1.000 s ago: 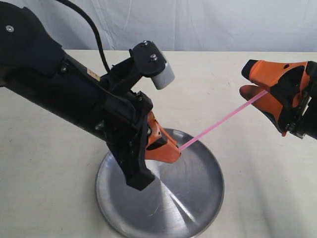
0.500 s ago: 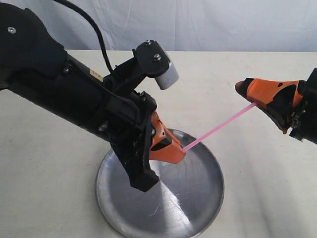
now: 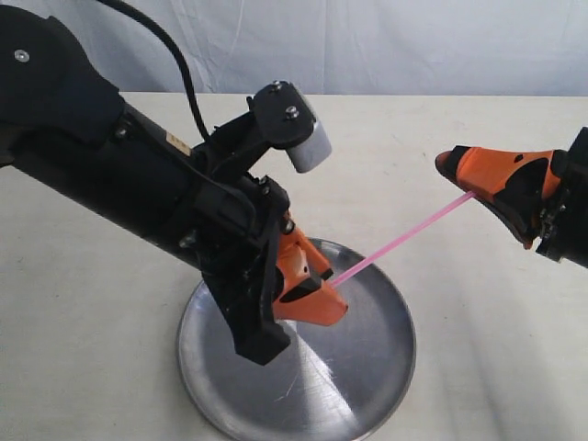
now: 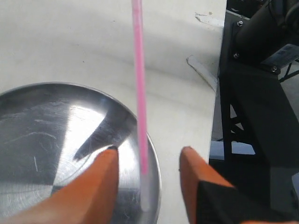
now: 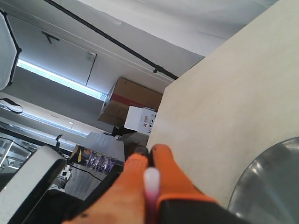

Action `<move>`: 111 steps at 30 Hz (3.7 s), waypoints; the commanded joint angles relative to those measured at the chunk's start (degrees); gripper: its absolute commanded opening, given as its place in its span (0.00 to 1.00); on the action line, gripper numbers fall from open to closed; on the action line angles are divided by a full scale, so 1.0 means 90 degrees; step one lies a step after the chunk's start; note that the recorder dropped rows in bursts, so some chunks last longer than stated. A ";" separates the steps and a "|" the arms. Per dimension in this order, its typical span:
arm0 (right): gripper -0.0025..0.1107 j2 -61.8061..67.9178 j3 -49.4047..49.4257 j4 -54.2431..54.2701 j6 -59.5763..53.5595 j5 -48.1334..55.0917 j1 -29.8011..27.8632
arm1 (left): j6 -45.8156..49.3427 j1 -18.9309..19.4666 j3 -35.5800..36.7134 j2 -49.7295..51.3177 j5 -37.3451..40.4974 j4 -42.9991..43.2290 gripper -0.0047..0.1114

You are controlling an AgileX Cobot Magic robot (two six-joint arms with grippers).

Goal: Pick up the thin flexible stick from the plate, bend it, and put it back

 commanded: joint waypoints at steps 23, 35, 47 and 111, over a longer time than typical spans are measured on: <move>0.02 0.0010 -0.0047 -0.0590 -0.0256 -0.0282 -0.0019 | 0.0916 -0.0035 0.0011 0.0139 -0.0113 -0.1287 0.04; 0.02 0.0010 -0.0047 -0.0900 -0.0256 0.0188 -0.0019 | 0.2437 -0.0035 0.0011 0.0139 -0.0089 -0.2240 0.04; 0.02 0.0010 -0.0047 -0.0924 -0.0256 0.0176 -0.0019 | 0.3687 -0.0035 0.0011 0.0139 -0.0132 -0.3520 0.04; 0.02 0.0010 -0.0221 -0.0691 -0.0863 0.1300 0.0857 | -0.0419 0.0168 0.0011 0.0139 0.0591 -0.1297 0.34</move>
